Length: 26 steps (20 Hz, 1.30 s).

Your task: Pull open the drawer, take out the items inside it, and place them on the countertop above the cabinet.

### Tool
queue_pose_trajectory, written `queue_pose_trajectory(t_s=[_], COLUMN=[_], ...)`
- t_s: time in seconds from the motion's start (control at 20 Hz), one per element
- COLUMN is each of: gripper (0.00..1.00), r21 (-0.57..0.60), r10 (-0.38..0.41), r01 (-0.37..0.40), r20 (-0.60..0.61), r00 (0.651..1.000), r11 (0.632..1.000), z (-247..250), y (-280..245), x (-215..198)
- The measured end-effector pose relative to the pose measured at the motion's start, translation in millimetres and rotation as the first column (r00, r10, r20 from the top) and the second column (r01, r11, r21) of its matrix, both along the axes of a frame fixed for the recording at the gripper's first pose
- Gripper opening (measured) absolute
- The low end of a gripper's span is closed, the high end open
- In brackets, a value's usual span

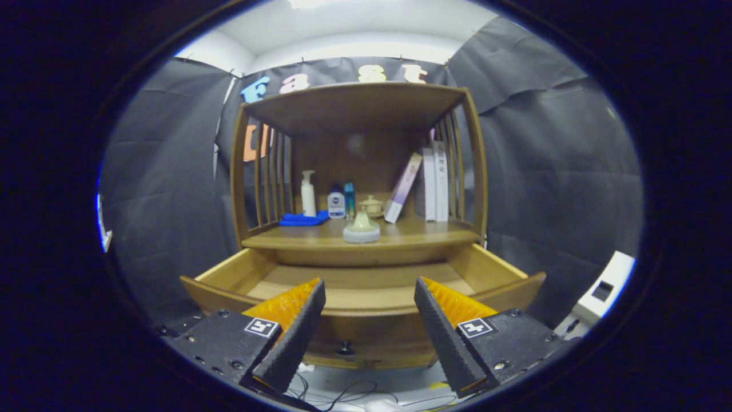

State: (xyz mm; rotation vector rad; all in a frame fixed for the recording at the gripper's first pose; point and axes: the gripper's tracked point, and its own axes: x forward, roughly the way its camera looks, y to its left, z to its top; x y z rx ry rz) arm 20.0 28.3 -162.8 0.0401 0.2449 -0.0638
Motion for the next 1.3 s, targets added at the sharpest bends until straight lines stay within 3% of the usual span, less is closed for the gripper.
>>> queue_pose_trajectory(t_s=[0.3, 0.75, 1.3], gripper=[0.99, 0.97, 0.97], r21=[-0.054, -0.043, -0.050], r10=[0.009, 0.006, -0.010], r01=[-0.012, -0.007, 0.009], r20=[-0.066, -0.028, -0.019], r00=[0.998, 1.000, 1.000], r11=[0.998, 0.999, 0.999], z=[-43, -41, -43], y=[7, 11, 12], x=[6, 20, 118])
